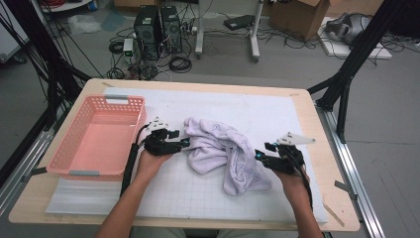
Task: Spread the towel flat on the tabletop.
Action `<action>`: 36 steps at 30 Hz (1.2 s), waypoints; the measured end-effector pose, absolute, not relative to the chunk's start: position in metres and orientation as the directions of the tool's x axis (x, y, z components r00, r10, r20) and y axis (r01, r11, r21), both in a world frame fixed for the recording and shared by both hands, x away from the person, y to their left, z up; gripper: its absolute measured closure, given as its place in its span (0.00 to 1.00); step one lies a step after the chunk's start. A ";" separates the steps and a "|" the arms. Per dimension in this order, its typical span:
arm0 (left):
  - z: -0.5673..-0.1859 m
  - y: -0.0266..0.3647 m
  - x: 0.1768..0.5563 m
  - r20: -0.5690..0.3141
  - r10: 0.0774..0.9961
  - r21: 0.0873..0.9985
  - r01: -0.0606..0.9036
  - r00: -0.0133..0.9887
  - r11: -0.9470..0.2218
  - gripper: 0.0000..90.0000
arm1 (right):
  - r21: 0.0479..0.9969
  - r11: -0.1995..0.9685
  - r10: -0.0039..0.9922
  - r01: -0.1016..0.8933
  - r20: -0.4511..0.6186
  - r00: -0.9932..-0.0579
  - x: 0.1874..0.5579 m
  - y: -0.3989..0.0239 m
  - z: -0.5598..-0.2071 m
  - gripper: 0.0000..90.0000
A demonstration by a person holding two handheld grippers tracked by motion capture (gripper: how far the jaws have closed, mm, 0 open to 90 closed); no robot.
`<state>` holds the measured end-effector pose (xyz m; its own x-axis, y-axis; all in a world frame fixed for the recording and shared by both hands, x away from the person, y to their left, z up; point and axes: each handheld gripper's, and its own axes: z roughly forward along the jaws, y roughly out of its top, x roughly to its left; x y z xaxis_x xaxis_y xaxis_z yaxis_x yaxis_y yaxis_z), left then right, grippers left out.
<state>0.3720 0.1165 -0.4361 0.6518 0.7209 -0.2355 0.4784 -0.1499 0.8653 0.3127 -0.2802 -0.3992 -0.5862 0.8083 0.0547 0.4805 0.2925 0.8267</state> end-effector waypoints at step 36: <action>-0.413 0.124 0.364 -0.276 0.663 0.903 0.424 0.696 -0.069 0.41 | 0.762 0.608 0.313 0.223 0.029 -0.949 0.251 -0.193 -0.416 0.95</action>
